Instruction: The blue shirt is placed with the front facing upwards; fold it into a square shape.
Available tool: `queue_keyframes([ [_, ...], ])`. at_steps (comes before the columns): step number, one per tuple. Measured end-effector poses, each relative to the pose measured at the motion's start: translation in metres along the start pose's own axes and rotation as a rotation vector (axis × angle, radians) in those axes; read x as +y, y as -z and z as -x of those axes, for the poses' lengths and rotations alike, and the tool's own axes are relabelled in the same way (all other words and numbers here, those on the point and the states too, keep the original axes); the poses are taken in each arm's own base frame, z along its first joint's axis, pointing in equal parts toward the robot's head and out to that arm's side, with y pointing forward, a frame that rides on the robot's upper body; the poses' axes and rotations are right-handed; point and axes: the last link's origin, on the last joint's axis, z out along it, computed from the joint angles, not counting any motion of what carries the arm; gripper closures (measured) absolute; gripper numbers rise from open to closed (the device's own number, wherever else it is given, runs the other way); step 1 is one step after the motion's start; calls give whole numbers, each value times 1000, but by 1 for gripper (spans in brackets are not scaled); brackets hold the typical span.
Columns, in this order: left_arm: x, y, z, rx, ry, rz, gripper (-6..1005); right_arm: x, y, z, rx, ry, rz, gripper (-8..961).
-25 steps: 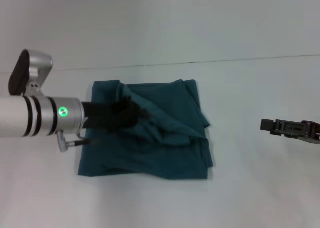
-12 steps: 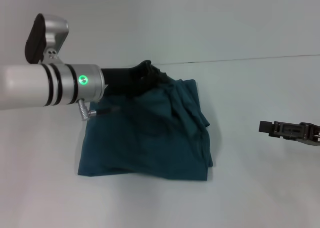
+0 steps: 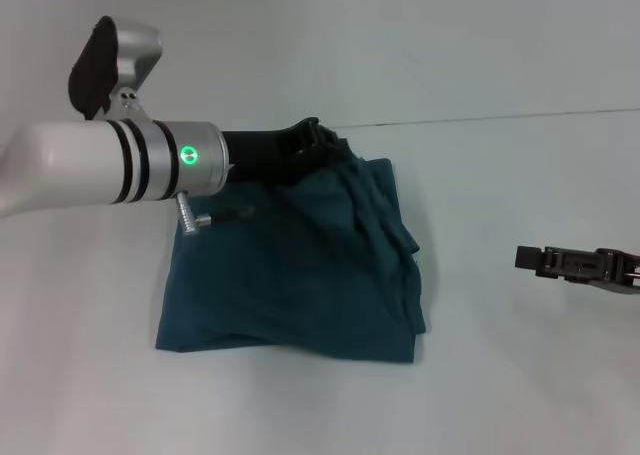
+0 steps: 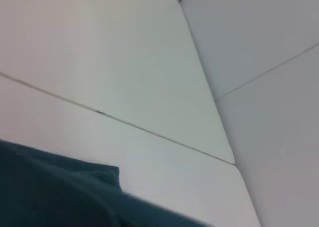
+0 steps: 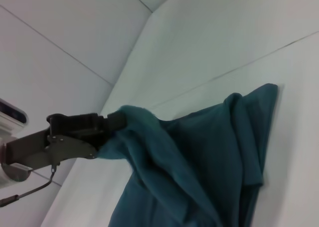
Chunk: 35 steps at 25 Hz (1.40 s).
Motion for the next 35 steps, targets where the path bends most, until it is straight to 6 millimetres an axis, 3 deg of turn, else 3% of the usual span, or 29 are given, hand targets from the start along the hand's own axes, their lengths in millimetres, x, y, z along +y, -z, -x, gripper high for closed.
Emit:
queue_keyframes([
  [3,2,-1,0,2,-20,8,924,0,-1,0,2,-1,-3,134],
  [12,14,2,-1,27,-65,111,578,-1,-1,-1,2,-2,-6,134],
  [16,-2,13,-1,10,24,74,455,-1,-1,0,-1,-2,-7,134],
  [21,-22,36,9,-6,86,76,217,-1,0,0,-1,0,-8,134],
  [29,-39,82,29,-45,32,127,190,-1,0,0,11,4,-8,133],
  [35,-81,127,40,-6,83,10,190,2,-1,7,78,-59,-18,133],
])
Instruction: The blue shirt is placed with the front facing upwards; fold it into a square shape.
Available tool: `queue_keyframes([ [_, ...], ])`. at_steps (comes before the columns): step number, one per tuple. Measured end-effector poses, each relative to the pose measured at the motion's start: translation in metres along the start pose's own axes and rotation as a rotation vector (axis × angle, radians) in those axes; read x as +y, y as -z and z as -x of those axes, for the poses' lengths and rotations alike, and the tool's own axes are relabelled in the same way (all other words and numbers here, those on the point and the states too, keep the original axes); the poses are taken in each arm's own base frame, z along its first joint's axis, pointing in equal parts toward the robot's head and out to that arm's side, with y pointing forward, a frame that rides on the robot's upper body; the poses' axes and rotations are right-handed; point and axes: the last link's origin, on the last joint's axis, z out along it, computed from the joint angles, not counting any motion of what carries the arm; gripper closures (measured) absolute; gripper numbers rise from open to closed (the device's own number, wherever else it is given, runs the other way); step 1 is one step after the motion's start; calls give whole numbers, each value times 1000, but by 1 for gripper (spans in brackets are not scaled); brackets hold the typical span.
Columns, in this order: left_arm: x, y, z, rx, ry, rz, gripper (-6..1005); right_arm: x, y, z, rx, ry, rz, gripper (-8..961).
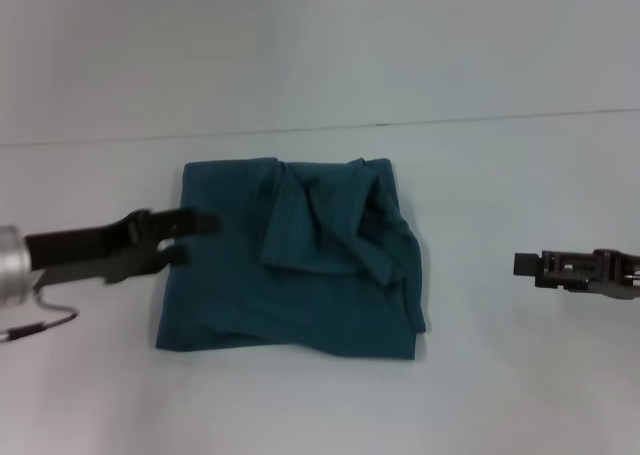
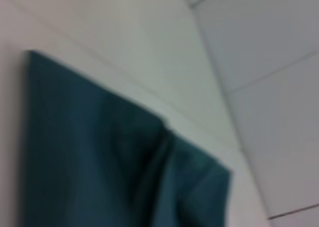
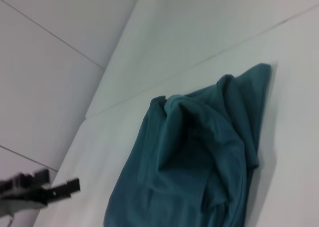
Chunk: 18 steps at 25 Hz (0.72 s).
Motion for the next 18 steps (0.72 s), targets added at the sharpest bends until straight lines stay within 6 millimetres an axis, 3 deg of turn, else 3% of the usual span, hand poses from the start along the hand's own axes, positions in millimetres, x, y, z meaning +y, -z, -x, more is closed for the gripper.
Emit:
queue_keyframes([
  [4,-14,7,6,-41,15,-72,190,5,0,18,41,-74,-21,133],
  [10,-17,9,9,-60,7,-93,190,13,13,60,48,-170,-87,133],
  [18,-29,9,3,-40,-50,-182,190,20,28,97,38,-146,-188,133],
])
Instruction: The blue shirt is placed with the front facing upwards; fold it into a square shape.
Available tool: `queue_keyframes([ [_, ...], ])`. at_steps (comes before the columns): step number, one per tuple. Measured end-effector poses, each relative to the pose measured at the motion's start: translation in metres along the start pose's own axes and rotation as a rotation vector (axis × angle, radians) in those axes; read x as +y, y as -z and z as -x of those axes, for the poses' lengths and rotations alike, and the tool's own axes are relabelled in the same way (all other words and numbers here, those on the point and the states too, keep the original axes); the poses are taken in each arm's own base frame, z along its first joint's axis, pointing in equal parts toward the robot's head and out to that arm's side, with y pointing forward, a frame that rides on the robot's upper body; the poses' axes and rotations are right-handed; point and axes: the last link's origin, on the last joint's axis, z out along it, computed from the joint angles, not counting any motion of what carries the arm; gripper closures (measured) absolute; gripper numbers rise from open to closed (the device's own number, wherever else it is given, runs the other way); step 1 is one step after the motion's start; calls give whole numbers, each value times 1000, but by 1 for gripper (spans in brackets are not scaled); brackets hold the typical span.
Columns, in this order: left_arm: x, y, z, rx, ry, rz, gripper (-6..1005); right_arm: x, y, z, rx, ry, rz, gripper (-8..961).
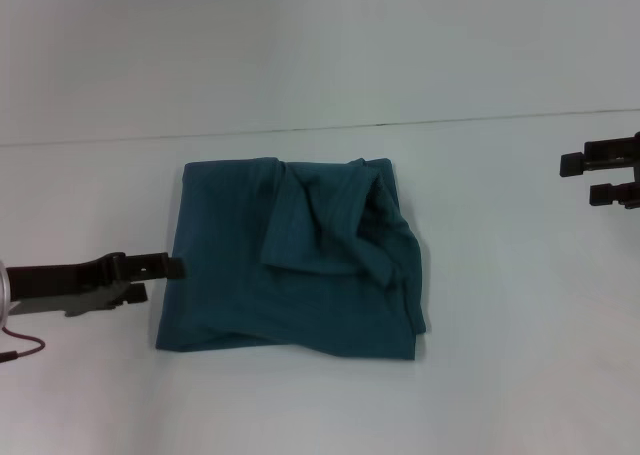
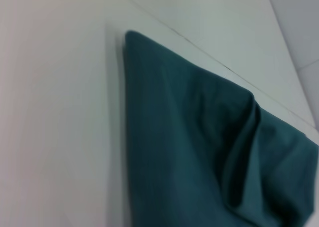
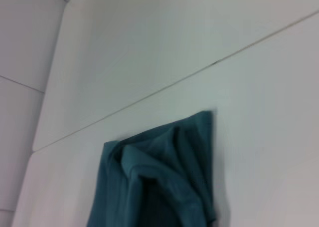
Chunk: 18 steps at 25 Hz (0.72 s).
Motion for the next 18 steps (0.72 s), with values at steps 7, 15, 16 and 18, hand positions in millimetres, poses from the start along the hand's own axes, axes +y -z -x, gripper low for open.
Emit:
queue_keyframes([
  [7,-6,-11,-7,31,-42,-49,189,2,2,6,-2,24,-26,133],
  [15,-9,-29,-9,3,-56,-100,189,3,2,6,3,31,-25,133],
  [16,-9,-30,-9,3,-56,-103,189,3,2,6,3,31,-25,133],
  [18,-9,-32,-9,0,-62,-108,189,3,2,6,3,32,-25,133],
])
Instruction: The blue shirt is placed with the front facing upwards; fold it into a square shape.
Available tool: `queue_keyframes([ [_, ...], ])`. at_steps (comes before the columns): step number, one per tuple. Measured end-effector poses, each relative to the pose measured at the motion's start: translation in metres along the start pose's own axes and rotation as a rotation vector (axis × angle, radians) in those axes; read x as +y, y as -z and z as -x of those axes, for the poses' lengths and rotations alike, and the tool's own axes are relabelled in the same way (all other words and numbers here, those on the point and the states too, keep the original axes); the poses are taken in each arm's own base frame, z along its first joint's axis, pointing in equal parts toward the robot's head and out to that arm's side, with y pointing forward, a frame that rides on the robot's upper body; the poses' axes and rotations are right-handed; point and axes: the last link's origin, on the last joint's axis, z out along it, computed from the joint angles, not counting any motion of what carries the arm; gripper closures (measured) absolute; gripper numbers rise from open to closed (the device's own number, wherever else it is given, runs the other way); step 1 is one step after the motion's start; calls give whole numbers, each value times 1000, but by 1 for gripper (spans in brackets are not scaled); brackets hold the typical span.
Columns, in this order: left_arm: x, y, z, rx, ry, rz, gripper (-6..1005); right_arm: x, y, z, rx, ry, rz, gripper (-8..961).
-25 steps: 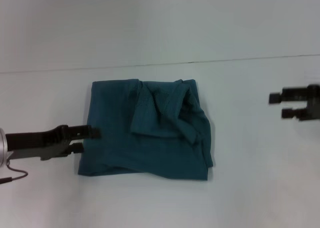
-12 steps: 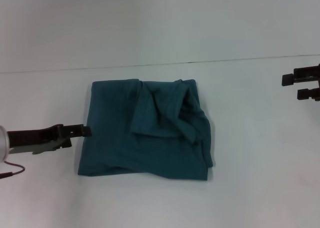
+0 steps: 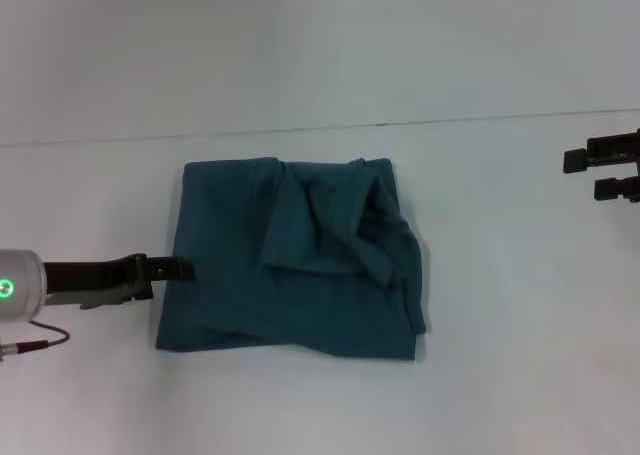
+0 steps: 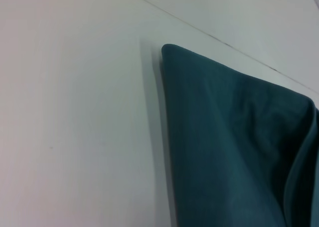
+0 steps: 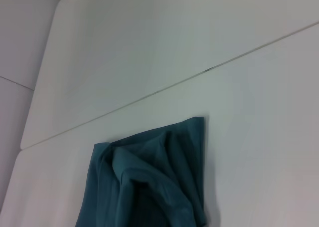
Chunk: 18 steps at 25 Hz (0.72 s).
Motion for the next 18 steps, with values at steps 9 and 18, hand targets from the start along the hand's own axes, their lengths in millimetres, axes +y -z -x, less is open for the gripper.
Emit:
queue_keyframes([
  [9,13,-16,2,-40,-35,4,189,-1,0,-1,1,10,-1,133],
  [18,33,-22,-2,-56,-75,52,315,0,0,-3,7,8,7,133],
])
